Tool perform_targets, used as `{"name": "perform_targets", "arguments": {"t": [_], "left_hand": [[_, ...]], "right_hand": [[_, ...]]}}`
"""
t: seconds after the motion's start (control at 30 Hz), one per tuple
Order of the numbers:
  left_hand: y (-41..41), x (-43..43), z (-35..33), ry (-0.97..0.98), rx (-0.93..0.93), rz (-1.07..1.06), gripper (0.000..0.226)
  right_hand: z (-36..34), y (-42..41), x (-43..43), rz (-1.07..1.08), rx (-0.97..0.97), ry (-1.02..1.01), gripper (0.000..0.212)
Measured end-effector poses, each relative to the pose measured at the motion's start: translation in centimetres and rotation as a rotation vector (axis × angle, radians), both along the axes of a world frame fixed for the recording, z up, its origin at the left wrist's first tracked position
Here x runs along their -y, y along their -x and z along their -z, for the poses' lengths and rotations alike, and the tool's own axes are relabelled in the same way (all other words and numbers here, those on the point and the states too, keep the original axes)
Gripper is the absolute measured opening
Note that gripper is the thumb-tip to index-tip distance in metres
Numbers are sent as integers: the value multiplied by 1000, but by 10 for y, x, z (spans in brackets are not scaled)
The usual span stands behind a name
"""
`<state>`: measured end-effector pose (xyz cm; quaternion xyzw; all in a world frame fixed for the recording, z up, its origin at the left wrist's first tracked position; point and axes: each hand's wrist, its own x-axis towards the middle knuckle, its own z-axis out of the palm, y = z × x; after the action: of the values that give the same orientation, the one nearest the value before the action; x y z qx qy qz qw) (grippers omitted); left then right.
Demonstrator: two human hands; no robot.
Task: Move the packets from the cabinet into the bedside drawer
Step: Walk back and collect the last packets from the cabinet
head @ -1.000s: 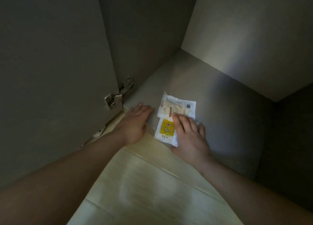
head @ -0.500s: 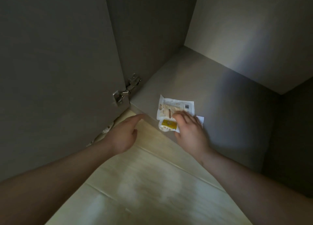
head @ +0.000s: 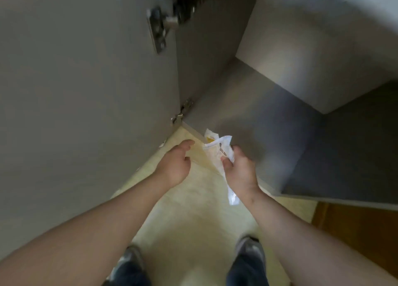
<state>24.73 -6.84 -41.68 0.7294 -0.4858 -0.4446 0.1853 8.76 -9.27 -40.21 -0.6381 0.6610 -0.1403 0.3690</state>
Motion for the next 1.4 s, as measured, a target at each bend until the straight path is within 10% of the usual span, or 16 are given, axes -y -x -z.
{"name": "perform_targets", "arguments": {"t": [0.67,0.97,1.4], "left_hand": [[-90,-119,-444,-61,357,14,43],[-160,-138,-461,-420,463,-166,84],[-69,-205,-412,-447,73,-168,31]], "right_hand": [[-424,-80,-147,476,337,-386,14],[-459,-113,-179,503,402,-398,13],[-435,-34,-238,665,461,-460,10]]}}
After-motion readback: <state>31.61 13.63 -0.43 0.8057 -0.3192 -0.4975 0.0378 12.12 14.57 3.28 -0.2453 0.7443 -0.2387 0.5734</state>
